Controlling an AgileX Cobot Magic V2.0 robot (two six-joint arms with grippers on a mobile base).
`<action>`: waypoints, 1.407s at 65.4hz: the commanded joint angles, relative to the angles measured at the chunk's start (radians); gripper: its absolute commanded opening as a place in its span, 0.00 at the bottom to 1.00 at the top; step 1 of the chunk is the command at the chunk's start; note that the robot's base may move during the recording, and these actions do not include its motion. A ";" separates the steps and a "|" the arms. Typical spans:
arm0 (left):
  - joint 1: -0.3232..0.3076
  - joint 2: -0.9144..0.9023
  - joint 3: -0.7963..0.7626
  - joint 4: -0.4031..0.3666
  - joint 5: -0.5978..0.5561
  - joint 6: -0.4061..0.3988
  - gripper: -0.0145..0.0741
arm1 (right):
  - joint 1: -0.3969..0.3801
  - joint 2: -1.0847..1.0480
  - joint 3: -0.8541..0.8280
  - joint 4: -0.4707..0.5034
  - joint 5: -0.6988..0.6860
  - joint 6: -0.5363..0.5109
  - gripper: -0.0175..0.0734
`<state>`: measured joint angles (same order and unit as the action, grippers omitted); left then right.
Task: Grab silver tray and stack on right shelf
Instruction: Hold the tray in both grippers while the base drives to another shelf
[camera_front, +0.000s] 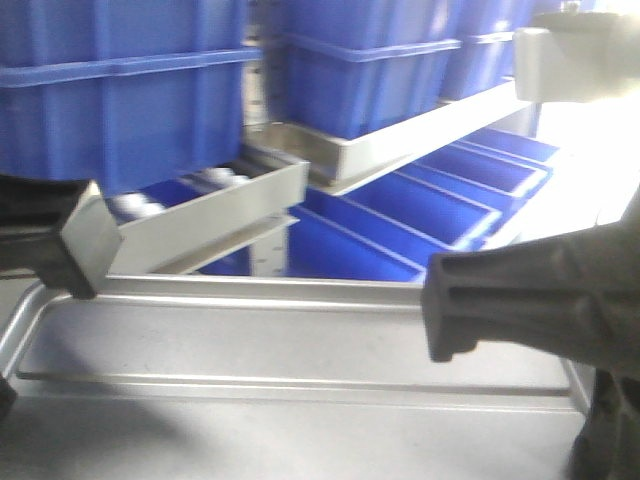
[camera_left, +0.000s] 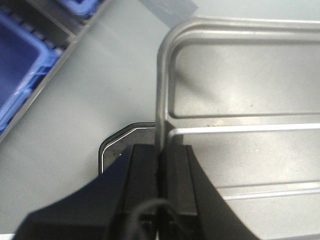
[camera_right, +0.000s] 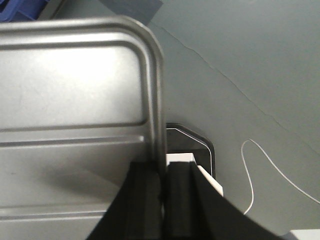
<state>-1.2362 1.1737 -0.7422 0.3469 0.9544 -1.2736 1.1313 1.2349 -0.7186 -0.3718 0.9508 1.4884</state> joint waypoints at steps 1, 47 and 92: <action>-0.007 -0.023 -0.022 0.016 0.020 0.000 0.05 | -0.001 -0.023 -0.026 -0.049 0.082 0.001 0.27; -0.007 -0.023 -0.022 0.015 0.020 0.000 0.05 | -0.001 -0.023 -0.026 -0.049 0.302 0.001 0.27; -0.007 -0.023 -0.022 0.015 0.020 0.000 0.05 | -0.001 -0.023 -0.026 -0.048 0.302 0.001 0.27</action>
<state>-1.2417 1.1737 -0.7422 0.3241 0.8871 -1.2736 1.1356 1.2315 -0.7268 -0.3644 1.0692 1.4867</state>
